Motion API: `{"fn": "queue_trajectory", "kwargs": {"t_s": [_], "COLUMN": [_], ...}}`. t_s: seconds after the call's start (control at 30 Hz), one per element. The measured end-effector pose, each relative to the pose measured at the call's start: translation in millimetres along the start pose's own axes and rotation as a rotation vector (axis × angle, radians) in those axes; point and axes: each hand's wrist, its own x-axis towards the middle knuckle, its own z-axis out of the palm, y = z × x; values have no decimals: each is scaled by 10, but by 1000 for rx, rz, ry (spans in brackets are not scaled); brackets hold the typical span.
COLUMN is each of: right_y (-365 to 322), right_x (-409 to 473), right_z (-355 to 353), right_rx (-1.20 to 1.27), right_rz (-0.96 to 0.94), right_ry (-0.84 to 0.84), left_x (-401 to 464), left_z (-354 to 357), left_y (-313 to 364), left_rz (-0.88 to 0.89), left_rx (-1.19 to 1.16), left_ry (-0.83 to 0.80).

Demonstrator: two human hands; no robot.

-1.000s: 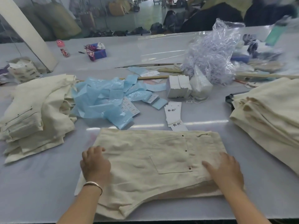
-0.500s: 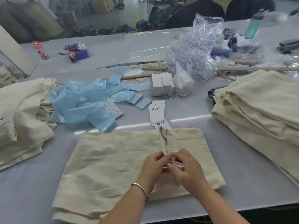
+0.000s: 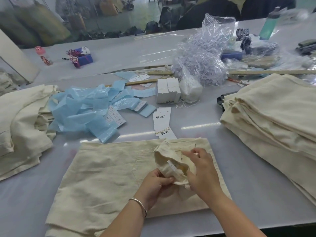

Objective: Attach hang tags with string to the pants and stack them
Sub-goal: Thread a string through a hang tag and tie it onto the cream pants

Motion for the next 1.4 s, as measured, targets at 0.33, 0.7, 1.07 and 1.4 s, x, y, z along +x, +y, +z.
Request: {"fn": "queue_trajectory", "kwargs": {"t_s": [0.33,0.7,1.07,1.4], "right_y": [-55,-103,-406,-1281], "right_x": [119,86,239,1094], "right_z": [95,199,117,926], "right_rx": [91,100,101,164], "right_rz": [-39,-129,-102,-118], "right_ry": [-118,-46,-56,-212], "left_x": [-33,23,-50,-256], "left_z": [-118,-169,-88,-1147], "left_y": [65,13,58,850], "left_rz": [-20,-55,-36,139], "left_rx": [-120,-320,-215,252], "left_ry": [-139,-31,-38,194]}}
